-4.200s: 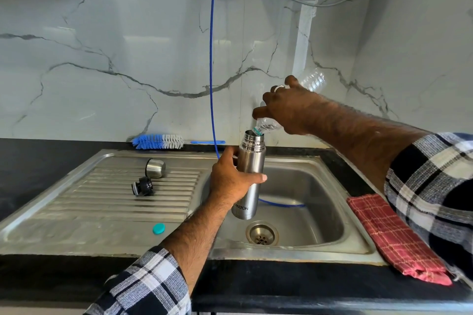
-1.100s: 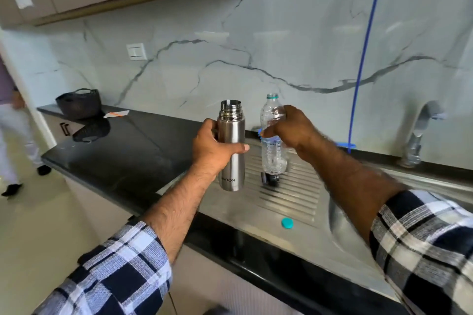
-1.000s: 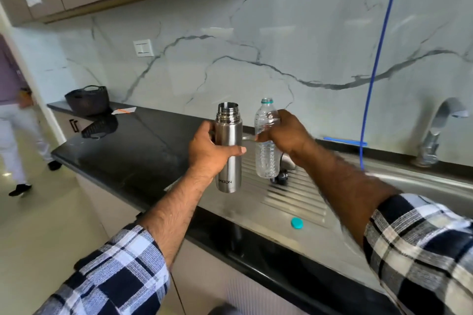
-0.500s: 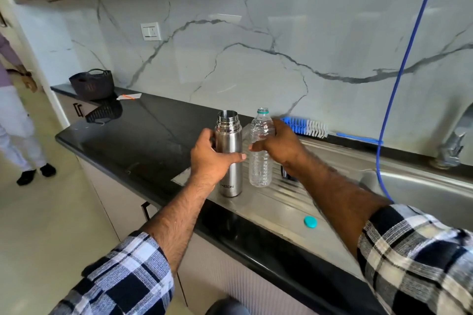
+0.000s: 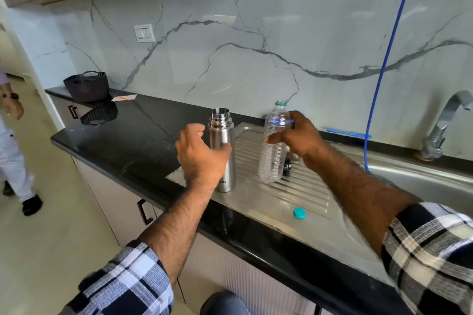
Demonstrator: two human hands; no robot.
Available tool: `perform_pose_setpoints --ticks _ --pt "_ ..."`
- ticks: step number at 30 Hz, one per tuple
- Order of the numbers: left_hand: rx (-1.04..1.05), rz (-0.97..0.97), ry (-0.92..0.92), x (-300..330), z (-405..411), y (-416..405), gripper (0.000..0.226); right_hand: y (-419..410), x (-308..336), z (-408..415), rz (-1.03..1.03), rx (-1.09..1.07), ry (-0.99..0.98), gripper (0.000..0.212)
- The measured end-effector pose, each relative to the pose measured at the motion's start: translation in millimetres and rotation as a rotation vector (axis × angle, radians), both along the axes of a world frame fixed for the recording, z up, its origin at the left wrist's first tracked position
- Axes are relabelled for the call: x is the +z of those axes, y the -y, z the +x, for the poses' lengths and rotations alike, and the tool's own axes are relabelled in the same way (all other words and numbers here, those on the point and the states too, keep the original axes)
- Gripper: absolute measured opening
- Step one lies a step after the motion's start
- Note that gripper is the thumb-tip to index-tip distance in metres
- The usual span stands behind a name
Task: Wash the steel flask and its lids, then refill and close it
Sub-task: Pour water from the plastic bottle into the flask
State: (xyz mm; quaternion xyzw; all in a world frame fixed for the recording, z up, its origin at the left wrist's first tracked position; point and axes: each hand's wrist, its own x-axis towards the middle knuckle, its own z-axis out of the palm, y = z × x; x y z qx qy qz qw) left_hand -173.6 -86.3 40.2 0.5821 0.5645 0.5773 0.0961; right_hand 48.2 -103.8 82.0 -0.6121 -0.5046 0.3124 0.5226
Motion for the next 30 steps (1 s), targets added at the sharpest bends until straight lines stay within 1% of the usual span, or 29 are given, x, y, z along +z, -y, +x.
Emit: perform_pose_setpoints --ticks 1,3,5,7,9,12,14,15,17,18,19,20,21,22,24,26,30 --pt "0.016 0.074 0.008 1 9 9 0.059 6 2 8 0.01 -0.017 -0.001 0.071" --pt "-0.092 0.11 0.005 1 31 25 0.046 16 8 24 0.025 -0.053 0.001 0.07" --pt "-0.282 0.01 0.003 -4 57 33 0.037 28 13 40 0.015 -0.085 0.029 0.076" --pt "-0.457 -0.128 0.034 -10 85 38 0.036 41 15 57 0.011 -0.115 0.047 0.082" --pt "-0.585 -0.236 0.046 -16 110 42 0.044 53 13 73 0.01 -0.122 0.059 0.074" --pt "-0.7 -0.312 0.058 -23 137 44 0.066 69 8 90 0.009 -0.128 0.079 0.058" --pt "-0.775 -0.357 0.046 -24 148 46 0.079 77 5 96 -0.004 -0.133 0.092 0.055" --pt "-0.799 -0.373 0.05 -23 150 46 0.081 78 3 97 0.0 -0.121 0.088 0.057" --pt "-0.79 -0.391 0.099 -22 149 44 0.076 81 -2 99 0.011 -0.111 0.044 0.063" --pt "-0.765 -0.397 0.142 -20 146 42 0.069 82 -6 99 0.013 -0.121 0.014 0.059" --pt "-0.734 -0.409 0.19 -20 141 39 0.062 83 -11 99 0.009 -0.138 -0.023 0.047" --pt "-0.699 -0.427 0.237 -20 136 36 0.057 84 -19 99 0.012 -0.143 -0.033 0.03" --pt "-0.67 -0.441 0.277 -21 129 32 0.055 84 -28 97 -0.002 -0.128 0.002 0.012" --pt "-0.652 -0.453 0.3 -22 123 29 0.054 83 -40 97 -0.027 -0.086 0.097 0.006" --pt "-0.629 -0.475 0.293 -26 113 23 0.054 78 -63 90 -0.142 0.06 0.304 0.015" --pt "-0.627 -0.508 0.265 -28 108 21 0.054 77 -79 78 -0.241 0.198 0.444 0.018" --pt "-0.633 -0.509 0.255 -32 102 19 0.051 73 -96 60 -0.314 0.297 0.586 0.027"
